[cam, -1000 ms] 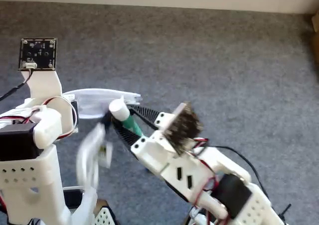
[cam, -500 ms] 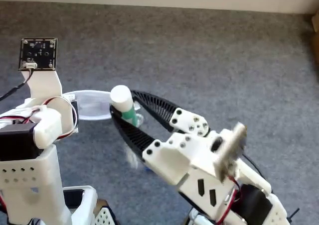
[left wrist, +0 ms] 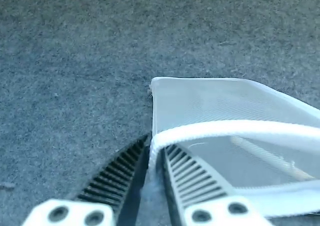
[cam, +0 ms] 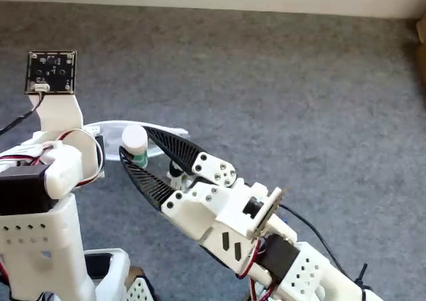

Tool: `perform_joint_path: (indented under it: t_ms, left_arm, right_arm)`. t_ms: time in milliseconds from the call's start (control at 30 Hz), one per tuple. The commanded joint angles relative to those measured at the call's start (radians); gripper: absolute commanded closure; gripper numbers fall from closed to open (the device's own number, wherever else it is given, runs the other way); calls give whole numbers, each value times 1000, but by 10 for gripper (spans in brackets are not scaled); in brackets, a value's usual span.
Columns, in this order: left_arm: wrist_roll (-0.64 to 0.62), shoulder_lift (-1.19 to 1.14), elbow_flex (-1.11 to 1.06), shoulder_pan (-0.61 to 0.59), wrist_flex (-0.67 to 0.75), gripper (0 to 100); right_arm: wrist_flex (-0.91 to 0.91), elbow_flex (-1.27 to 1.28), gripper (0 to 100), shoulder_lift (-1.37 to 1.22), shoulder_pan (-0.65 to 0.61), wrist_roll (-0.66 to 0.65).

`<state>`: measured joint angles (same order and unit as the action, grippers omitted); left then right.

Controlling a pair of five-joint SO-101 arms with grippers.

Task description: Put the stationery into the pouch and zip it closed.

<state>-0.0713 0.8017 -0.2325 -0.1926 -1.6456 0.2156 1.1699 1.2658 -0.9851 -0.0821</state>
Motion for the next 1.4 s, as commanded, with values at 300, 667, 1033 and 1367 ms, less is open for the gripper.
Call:
perform_joint_path:
  t_ms: [300,667,1033,1367]
  left_arm:
    - [-8,7,7,10,-15,989]
    - [-8,7,5,-58,-15,989]
    - [-8,7,5,-68,-15,989]
    - [-8,7,5,-65,-17,989]
  right_arm:
    - [278,-44,993,-329,53,-9]
    - [463,-41,989,-501,104,-3]
    - [269,-48,830,-499,70,-5]
    - [134,8,832,-305,39,-3]
